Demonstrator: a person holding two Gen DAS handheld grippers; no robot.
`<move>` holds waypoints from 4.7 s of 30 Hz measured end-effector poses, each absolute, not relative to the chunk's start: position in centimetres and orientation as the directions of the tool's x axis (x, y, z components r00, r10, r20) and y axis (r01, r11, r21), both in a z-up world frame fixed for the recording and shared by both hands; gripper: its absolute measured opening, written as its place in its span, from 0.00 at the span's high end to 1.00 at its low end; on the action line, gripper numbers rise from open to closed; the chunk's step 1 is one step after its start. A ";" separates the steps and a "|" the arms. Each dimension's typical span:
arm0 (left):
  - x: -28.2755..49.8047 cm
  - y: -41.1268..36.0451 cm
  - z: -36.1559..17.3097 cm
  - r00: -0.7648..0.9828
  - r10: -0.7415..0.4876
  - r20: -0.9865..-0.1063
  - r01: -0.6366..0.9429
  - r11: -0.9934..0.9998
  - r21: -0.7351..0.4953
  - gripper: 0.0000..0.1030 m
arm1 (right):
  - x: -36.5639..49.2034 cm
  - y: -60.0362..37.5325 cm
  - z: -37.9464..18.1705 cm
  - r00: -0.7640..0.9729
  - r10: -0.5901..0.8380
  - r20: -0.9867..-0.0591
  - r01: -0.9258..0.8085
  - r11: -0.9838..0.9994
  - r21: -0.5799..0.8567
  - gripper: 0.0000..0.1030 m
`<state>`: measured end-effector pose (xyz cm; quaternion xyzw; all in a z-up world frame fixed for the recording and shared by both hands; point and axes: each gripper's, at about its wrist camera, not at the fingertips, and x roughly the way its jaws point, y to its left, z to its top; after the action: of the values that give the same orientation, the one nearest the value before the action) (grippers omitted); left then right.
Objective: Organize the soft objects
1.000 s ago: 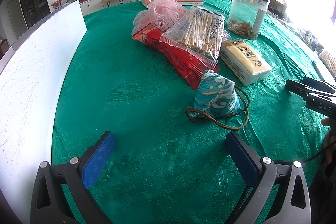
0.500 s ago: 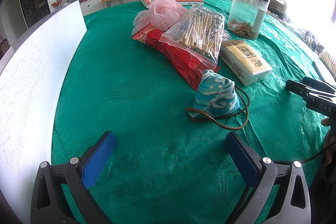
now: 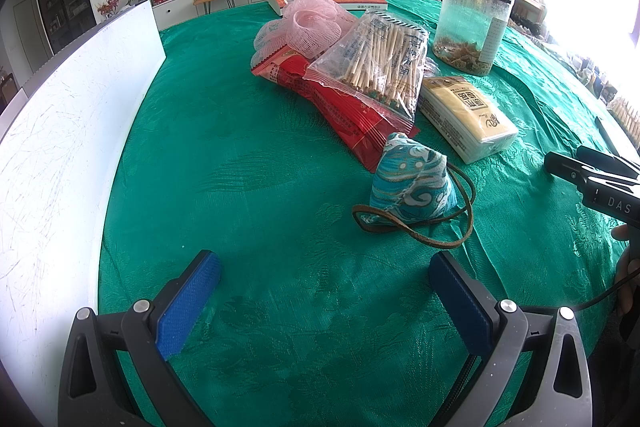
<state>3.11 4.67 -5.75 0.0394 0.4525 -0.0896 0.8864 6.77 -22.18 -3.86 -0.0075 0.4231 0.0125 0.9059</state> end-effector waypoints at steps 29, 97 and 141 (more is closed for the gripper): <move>3.1 4.7 -5.8 0.575 -0.123 -0.809 0.194 0.981 -0.011 0.00 | 6.8 -22.2 -3.9 0.637 0.012 -0.770 -0.025 1.000 -0.005 0.15; -4.7 25.9 10.7 0.771 0.003 -0.636 -0.175 0.962 -0.208 0.55 | 5.4 -4.7 13.5 0.453 0.575 -0.681 -0.541 0.785 0.303 0.48; 7.3 8.7 -5.8 0.565 -0.013 -0.825 0.000 1.000 -0.016 0.02 | 3.7 -18.6 -4.1 0.648 0.088 -0.756 -0.140 0.990 -0.005 0.14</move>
<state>7.30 8.70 -5.81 -0.0068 0.4662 -0.0038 0.8846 3.74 -18.61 -4.10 -0.0315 0.4146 0.0627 0.9073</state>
